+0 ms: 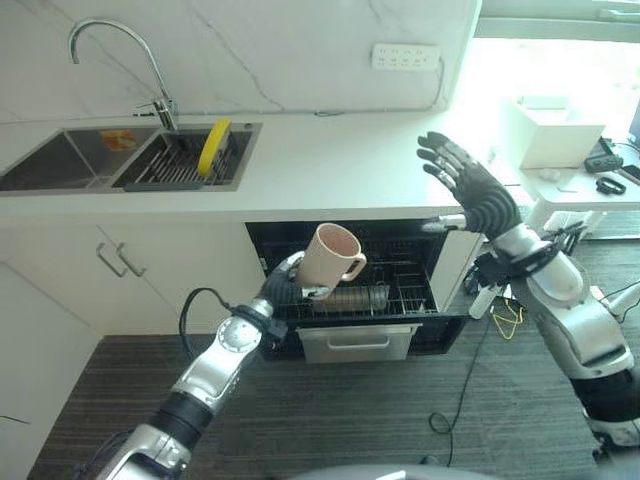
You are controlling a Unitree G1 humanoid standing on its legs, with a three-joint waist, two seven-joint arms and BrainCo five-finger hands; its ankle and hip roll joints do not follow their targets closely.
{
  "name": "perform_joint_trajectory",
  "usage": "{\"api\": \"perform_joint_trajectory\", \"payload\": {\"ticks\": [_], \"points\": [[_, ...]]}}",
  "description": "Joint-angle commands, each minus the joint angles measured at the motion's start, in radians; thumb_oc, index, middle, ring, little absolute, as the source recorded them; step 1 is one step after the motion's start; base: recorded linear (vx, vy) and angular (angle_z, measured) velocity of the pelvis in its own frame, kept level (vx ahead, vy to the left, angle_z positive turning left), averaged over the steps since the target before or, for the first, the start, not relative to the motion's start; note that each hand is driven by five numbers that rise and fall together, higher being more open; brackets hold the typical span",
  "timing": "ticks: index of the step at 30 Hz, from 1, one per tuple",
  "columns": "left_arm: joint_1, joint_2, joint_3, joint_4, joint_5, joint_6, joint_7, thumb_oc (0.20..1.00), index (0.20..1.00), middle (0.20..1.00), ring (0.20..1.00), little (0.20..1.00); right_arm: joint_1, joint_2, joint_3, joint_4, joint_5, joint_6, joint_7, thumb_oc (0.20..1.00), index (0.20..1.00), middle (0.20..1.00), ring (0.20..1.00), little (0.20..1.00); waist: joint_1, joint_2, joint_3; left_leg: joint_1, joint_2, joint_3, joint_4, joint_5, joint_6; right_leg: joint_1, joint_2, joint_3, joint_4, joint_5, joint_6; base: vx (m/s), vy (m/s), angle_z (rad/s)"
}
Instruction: Place the dishes in the dishwasher.
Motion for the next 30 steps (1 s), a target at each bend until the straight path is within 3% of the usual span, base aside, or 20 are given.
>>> {"api": "perform_joint_trajectory", "payload": {"ticks": [1, 6, 11, 12, 15, 23, 27, 30], "points": [[-0.124, -0.002, 0.047, -0.023, 0.051, -0.052, 0.072, 0.2, 0.2, 0.2, 0.2, 0.2, -0.047, 0.012, -0.019, -0.033, -0.016, -0.006, -0.039, 1.0, 1.0, 1.0, 1.0, 1.0, 0.023, -0.009, -0.002, 0.02, 0.081, -0.023, 0.003, -0.003, -0.032, 0.04, -0.075, -0.011, 0.007, -0.026, 0.056, 0.03, -0.013, -0.01], [-0.153, -0.005, 0.041, -0.028, 0.115, -0.057, 0.093, 0.2, 0.2, 0.2, 0.2, 0.2, -0.072, 0.021, -0.001, -0.018, -0.074, 0.017, -0.051, 1.0, 1.0, 1.0, 1.0, 1.0, 0.025, -0.014, -0.002, 0.023, 0.081, -0.026, 0.003, -0.004, -0.033, 0.047, -0.076, -0.007, 0.007, -0.028, 0.058, 0.01, 0.0, 0.0], [-0.184, 0.063, 0.028, -0.073, 0.333, -0.057, 0.024, 0.2, 0.2, 0.2, 0.2, 0.2, -0.102, -0.037, 0.011, 0.016, -0.178, 0.046, 0.006, 1.0, 1.0, 1.0, 1.0, 1.0, 0.027, -0.017, -0.007, 0.025, 0.08, -0.03, 0.003, -0.008, -0.034, 0.051, -0.078, -0.001, 0.007, -0.03, 0.064, 0.04, 0.005, 0.0], [-0.192, 0.084, 0.019, -0.08, 0.378, -0.044, 0.002, 0.2, 0.2, 0.2, 0.2, 0.2, -0.108, -0.057, 0.014, 0.018, -0.189, 0.051, 0.014, 1.0, 1.0, 1.0, 1.0, 1.0, 0.026, -0.017, -0.007, 0.026, 0.08, -0.03, 0.003, -0.008, -0.034, 0.051, -0.078, -0.001, 0.007, -0.03, 0.066, 0.03, 0.008, 0.01], [-0.269, 0.196, -0.053, -0.049, 0.589, 0.074, -0.076, 0.2, 0.2, 0.2, 0.2, 0.2, -0.176, -0.146, 0.037, 0.042, -0.259, 0.068, 0.046, 1.0, 1.0, 1.0, 1.0, 1.0, 0.017, -0.012, -0.009, 0.028, 0.08, -0.031, 0.003, -0.005, -0.035, 0.051, -0.075, 0.005, 0.007, -0.03, 0.073, 0.0, 0.0, 0.0], [-0.346, 0.295, -0.085, -0.011, 0.739, 0.12, -0.19, 0.2, 0.2, 0.2, 0.2, 0.2, -0.236, -0.225, 0.051, 0.034, -0.375, 0.066, 0.088, 1.0, 1.0, 1.0, 1.0, 1.0, 0.01, -0.009, -0.012, 0.028, 0.077, -0.032, 0.003, -0.007, -0.035, 0.049, -0.07, 0.01, 0.007, -0.033, 0.074, 0.0, 0.0, 0.0], [-0.395, 0.344, -0.113, 0.001, 0.791, 0.138, -0.296, 0.2, 0.2, 0.2, 0.2, 0.2, -0.283, -0.259, 0.065, 0.028, -0.405, 0.063, 0.108, 1.0, 1.0, 1.0, 1.0, 1.0, 0.006, -0.006, -0.011, 0.025, 0.076, -0.032, 0.003, -0.007, -0.037, 0.046, -0.068, 0.013, 0.007, -0.033, 0.074, -0.01, 0.003, 0.0], [-0.45, 0.374, -0.167, 0.061, 0.857, 0.19, -0.4, 0.2, 0.2, 0.2, 0.2, 0.2, -0.339, -0.288, 0.095, 0.012, -0.456, 0.071, 0.159, 1.0, 1.0, 1.0, 1.0, 1.0, -0.002, -0.003, -0.012, 0.022, 0.076, -0.031, 0.003, -0.005, -0.039, 0.042, -0.065, 0.021, 0.007, -0.035, 0.075, -0.02, 0.008, -0.02]]}}
